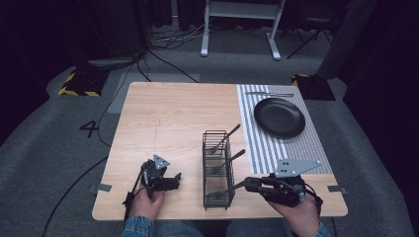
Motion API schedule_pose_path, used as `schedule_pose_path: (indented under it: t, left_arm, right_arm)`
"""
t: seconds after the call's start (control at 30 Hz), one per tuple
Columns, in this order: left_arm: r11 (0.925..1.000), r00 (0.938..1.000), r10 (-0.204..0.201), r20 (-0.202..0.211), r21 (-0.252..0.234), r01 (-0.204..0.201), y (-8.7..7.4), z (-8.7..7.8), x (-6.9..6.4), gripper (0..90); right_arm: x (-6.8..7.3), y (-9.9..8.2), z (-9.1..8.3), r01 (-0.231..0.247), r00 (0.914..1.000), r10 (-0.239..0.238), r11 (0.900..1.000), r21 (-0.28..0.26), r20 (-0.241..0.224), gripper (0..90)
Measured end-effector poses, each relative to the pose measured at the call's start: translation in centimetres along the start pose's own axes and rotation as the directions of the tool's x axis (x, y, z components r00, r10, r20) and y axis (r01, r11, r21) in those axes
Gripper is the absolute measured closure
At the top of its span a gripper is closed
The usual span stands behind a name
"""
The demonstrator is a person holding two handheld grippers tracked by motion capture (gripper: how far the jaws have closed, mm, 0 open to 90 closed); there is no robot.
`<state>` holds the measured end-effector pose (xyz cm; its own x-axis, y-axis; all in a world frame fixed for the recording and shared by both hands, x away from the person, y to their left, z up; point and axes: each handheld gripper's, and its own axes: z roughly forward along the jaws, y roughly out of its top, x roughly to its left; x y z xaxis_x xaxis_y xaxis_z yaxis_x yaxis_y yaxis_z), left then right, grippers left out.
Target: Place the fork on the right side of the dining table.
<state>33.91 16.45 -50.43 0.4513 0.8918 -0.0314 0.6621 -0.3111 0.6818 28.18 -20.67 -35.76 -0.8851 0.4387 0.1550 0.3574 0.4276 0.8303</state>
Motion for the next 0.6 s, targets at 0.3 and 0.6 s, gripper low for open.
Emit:
schedule_pose_path:
  t: [0.3,0.6]
  left_arm:
    - [1.0,1.0,0.0,0.0,0.0,0.0,0.0,0.0,0.0,12.2]
    - [1.0,1.0,0.0,0.0,0.0,0.0,0.0,0.0,0.0,12.2]
  right_arm:
    - [0.24,0.38,-0.19,0.008,0.9999,-0.008,0.9999,-0.007,-0.007,86.5]
    - [0.59,1.01,-0.67,0.016,0.9997,-0.015,0.9994,-0.032,0.02,87.2]
